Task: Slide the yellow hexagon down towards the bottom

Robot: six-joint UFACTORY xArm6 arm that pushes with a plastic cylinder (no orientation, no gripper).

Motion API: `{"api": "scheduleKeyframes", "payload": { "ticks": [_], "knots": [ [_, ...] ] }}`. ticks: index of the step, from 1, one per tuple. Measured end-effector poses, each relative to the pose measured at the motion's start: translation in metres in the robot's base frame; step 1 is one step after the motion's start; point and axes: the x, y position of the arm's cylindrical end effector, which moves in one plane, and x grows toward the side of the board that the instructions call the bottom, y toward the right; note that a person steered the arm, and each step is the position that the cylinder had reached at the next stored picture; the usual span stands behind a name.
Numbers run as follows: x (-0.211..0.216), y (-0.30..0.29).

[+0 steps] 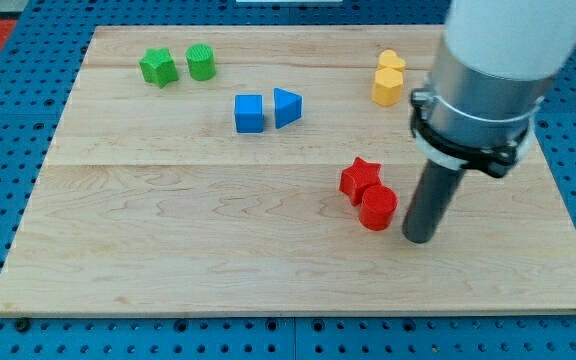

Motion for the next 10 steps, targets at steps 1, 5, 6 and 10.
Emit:
{"api": "scheduleKeyframes", "payload": {
  "ticks": [1, 5, 6, 10],
  "knots": [
    [0.000, -0.002],
    [0.005, 0.024],
    [-0.046, 0.076],
    [-0.251, 0.108]
  ]
}}
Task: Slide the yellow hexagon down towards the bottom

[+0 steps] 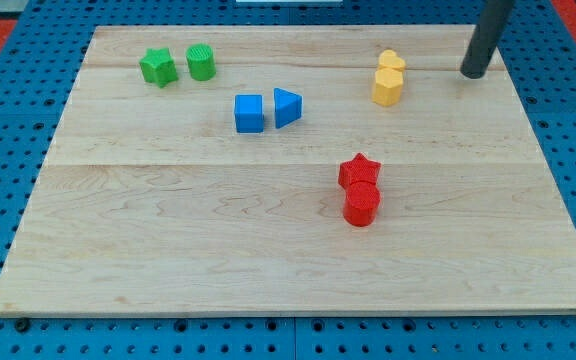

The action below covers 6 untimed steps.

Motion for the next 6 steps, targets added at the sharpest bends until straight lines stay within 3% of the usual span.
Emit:
{"api": "scheduleKeyframes", "payload": {
  "ticks": [1, 3, 4, 6],
  "knots": [
    [-0.007, -0.052],
    [0.030, -0.136],
    [0.076, -0.125],
    [0.098, -0.097]
  ]
}}
